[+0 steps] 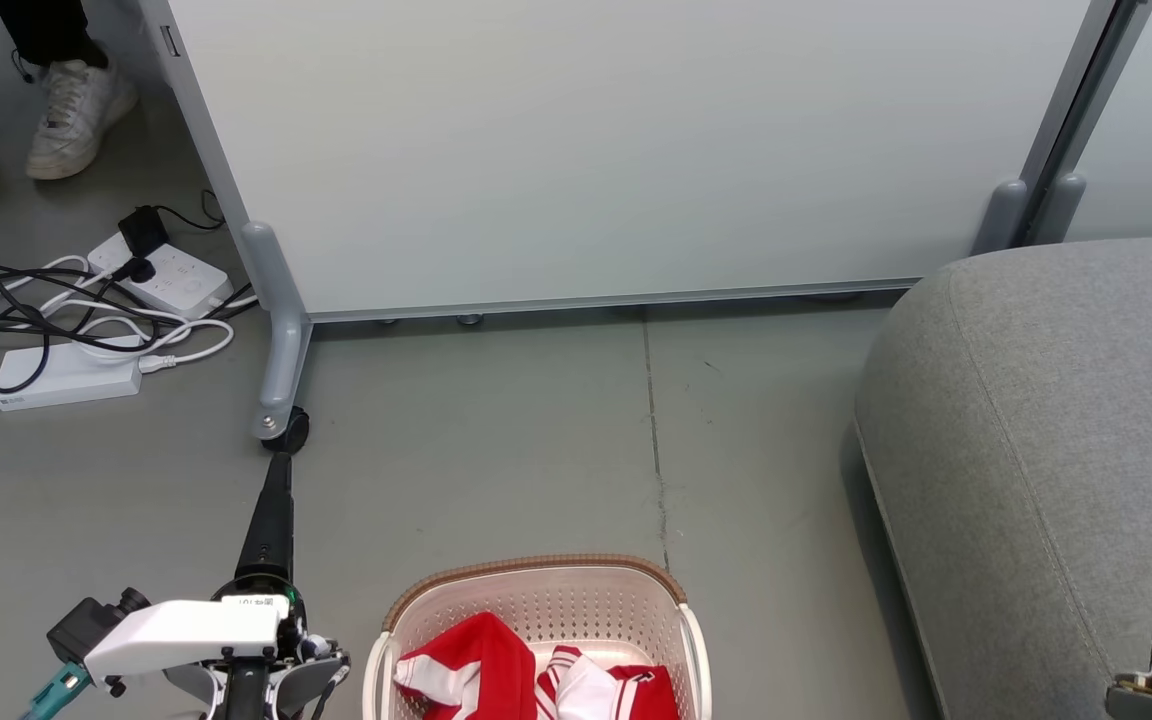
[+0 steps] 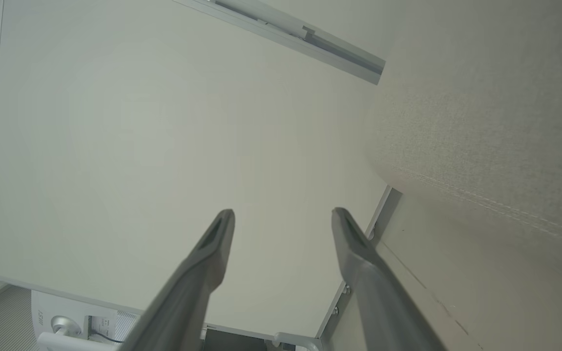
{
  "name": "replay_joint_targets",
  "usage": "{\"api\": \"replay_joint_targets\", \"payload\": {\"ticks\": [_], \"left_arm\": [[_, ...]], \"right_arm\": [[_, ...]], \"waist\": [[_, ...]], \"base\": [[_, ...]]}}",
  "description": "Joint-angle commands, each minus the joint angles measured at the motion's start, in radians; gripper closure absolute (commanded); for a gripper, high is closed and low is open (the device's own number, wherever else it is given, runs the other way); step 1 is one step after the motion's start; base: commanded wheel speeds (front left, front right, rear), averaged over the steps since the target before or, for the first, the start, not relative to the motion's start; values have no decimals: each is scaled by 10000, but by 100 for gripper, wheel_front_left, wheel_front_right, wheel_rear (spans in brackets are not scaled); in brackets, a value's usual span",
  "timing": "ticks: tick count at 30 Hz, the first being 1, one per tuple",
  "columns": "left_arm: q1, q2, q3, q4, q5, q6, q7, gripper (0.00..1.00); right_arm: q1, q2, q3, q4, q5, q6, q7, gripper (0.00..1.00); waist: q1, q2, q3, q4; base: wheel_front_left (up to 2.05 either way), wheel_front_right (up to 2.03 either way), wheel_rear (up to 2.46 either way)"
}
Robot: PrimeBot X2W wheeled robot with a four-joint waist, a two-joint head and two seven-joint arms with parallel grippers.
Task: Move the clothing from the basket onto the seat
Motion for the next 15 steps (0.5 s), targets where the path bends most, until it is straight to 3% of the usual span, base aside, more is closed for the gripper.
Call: {"api": "replay_joint_targets", "payload": {"ticks": [1,10,15], "left_arm": [[-69,29,109,-280,319,-24,-71,0],[67,35,212,-797,1871,-26,-306,0],[130,40,294,-1184,2873,-28,-464,0]], "right_arm": [[-347,-81,-38,-259,-513,36,-112,0],[-885,-109,71,-789,-2697,42,-319,0],[-1289,-472,713,-1034,-4309,46,-467,0]], "waist": [[0,0,-8,14],[0,0,15,83],[0,0,10,117]], "base": [[0,0,0],[0,0,0],[0,0,0]]}}
